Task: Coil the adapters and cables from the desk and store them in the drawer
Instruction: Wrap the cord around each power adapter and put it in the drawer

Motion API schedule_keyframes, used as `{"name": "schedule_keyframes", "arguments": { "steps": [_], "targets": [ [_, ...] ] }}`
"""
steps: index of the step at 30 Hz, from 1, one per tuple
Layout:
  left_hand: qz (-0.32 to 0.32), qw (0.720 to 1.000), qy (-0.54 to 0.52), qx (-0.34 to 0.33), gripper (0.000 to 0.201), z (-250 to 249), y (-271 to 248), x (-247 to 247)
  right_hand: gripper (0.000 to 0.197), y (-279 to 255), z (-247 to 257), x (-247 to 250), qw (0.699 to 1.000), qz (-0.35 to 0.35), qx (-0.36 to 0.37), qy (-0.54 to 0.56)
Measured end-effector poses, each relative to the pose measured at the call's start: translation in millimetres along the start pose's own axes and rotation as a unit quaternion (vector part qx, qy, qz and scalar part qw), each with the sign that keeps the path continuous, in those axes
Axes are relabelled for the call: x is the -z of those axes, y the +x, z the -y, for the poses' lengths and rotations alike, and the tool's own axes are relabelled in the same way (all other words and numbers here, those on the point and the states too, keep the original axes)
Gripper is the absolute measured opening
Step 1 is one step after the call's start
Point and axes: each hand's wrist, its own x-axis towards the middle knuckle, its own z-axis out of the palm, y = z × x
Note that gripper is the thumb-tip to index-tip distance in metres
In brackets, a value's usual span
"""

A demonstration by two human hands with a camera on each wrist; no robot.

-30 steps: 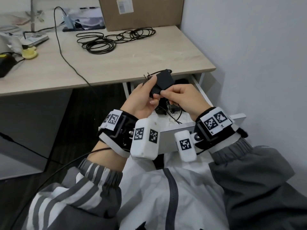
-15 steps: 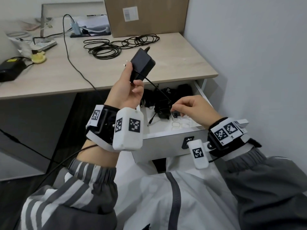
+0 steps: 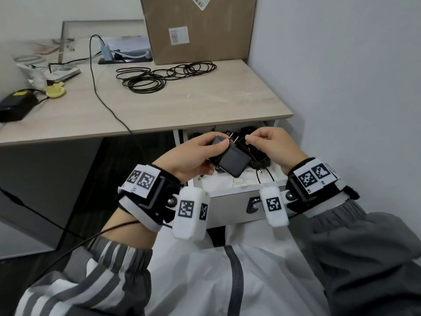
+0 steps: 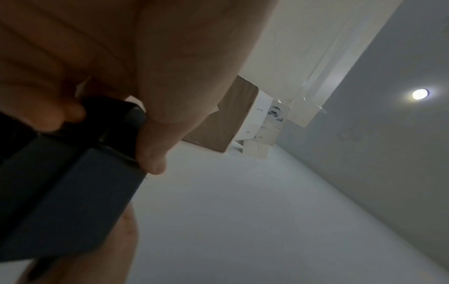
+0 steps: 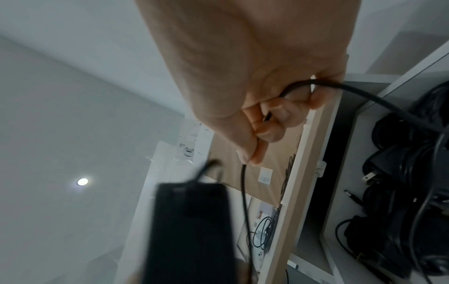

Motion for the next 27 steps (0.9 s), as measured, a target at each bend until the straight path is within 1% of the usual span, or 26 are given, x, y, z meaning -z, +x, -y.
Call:
{"name": "schedule_keyframes", "arguments": {
  "steps": [3, 7, 10, 13, 16, 18, 21, 23, 25, 27],
  "targets": [
    [-0.039, 0.998, 0.044, -0.006, 0.014, 7.6, 4.1, -4.5, 0.017, -2.2, 7.7, -4.3, 1.0, -0.004, 0.015, 0.02],
    [-0.112, 0.989, 0.098, -0.022, 0.019, 13.9, 8.0, -12.2, 0.011, -4.1, 10.0, -10.6, 0.999, -0.023, 0.026, 0.01],
    [-0.141, 0.984, 0.1, -0.048, 0.018, 18.1, 10.5, -16.5, 0.009, -6.4, 11.3, -13.3, 0.999, -0.032, 0.037, 0.012],
    [-0.164, 0.981, 0.082, -0.063, 0.023, 23.2, 13.0, -19.0, 0.009, -9.6, 13.9, -13.2, 0.998, -0.039, 0.048, 0.008],
    [-0.193, 0.977, 0.043, -0.08, 0.022, 27.7, 16.2, -22.4, 0.009, -14.0, 17.4, -13.0, 0.998, -0.041, 0.056, -0.001],
    [-0.223, 0.97, 0.025, -0.094, 0.022, 29.0, 18.8, -24.4, 0.009, -18.1, 20.6, -15.6, 0.997, -0.025, 0.069, -0.013],
    [-0.262, 0.959, -0.035, -0.104, 0.025, 28.6, 24.5, -24.3, 0.019, -22.2, 23.9, -20.7, 0.996, 0.011, 0.09, -0.022],
    [-0.272, 0.95, -0.113, -0.1, 0.034, 27.6, 28.5, -22.3, 0.026, -23.0, 24.7, -22.5, 0.995, 0.022, 0.097, -0.011],
    [-0.275, 0.935, -0.201, -0.101, 0.042, 24.2, 31.1, -19.4, 0.026, -25.0, 24.0, -24.9, 0.994, 0.031, 0.101, 0.014],
    [-0.27, 0.913, -0.286, -0.111, 0.037, 17.9, 32.7, -15.7, 0.025, -28.9, 22.7, -28.7, 0.993, 0.043, 0.102, 0.039]
  ]
}}
